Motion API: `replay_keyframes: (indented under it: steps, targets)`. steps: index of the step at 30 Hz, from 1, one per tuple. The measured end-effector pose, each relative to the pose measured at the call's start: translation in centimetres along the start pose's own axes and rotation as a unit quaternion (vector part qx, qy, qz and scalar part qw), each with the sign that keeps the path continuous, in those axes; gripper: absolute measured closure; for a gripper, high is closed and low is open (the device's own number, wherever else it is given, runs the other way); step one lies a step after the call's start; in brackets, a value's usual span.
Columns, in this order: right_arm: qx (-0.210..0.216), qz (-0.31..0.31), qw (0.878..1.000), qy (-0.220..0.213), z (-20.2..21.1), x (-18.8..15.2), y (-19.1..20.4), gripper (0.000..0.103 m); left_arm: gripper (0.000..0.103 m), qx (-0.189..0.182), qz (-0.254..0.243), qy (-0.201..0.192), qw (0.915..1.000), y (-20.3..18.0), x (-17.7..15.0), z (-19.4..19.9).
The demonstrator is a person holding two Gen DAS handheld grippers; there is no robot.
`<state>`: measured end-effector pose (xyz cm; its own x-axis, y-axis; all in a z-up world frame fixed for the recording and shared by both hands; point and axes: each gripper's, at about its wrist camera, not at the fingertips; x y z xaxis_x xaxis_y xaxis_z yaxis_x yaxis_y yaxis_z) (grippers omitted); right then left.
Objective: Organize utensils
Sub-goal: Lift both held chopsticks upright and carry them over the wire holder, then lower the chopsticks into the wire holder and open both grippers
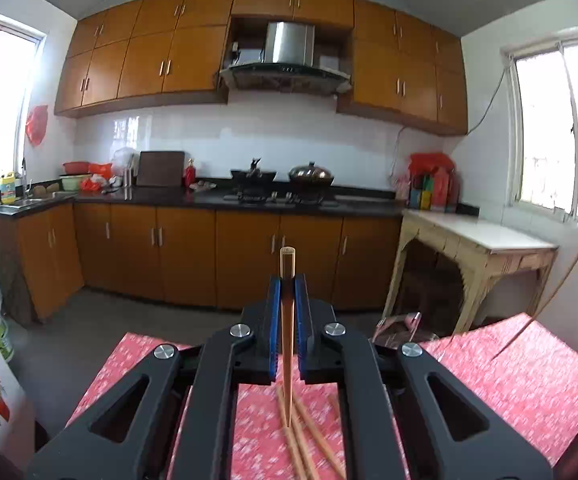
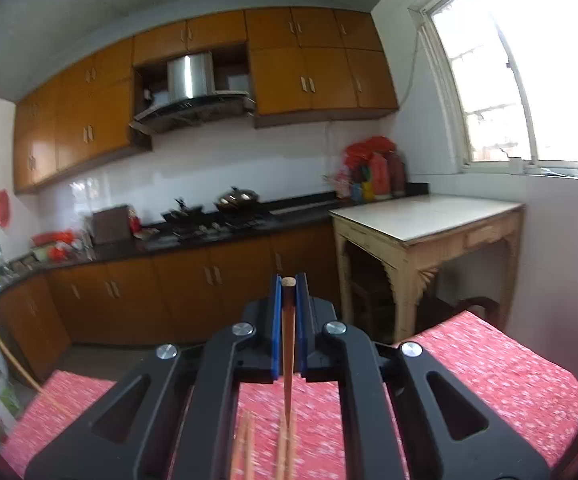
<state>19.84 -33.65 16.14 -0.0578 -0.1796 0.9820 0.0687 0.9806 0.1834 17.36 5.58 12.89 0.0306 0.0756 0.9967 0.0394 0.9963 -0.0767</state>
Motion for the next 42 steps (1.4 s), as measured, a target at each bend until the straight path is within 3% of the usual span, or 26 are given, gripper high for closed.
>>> replay_keyframes:
  steps: [5, 11, 18, 30, 32, 36, 42]
  targets:
    - [0.047, 0.005, 0.999, -0.023, -1.0, 2.4, 3.8, 0.095, 0.096, -0.019, 0.029, -0.04, 0.9986, -2.1, 3.5, -0.9]
    - [0.099, 0.009, 0.995, -0.004, -3.8, 1.9, 8.3, 0.095, 0.096, -0.046, 0.061, -0.056, 0.9955, -4.9, 4.9, -3.0]
    - [0.121, 0.012, 0.991, 0.048, -8.6, -2.2, 10.8, 0.095, 0.096, -0.054, 0.046, -0.004, 0.9975, -7.6, 1.1, -7.8]
    - [0.119, -0.02, 0.985, 0.125, -15.2, -8.1, 9.0, 0.095, 0.096, -0.042, 0.044, 0.07, 0.9957, -7.6, -3.9, -12.4]
    - [0.101, -0.02, 0.986, 0.132, -15.7, -8.9, 8.6, 0.091, 0.096, -0.039, 0.048, 0.084, 0.9946, -7.4, -4.3, -12.9]
    - [0.077, -0.025, 0.989, 0.125, -15.1, -9.0, 7.1, 0.064, 0.095, -0.023, 0.042, 0.083, 0.9954, -6.8, -4.1, -12.6]
    - [0.06, -0.023, 0.992, 0.109, -13.2, -7.6, 5.4, 0.059, 0.088, -0.005, 0.039, 0.074, 0.9965, -5.6, -2.9, -11.4]
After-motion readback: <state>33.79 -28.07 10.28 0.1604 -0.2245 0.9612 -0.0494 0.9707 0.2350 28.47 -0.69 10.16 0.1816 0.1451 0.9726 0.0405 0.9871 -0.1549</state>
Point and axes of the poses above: each gripper's, at about its wrist camera, not at the fingertips, and z roughly against the way its jaws point, y to its left, x to its top, and after that the axes turned 10 degrees about -y, right-handed
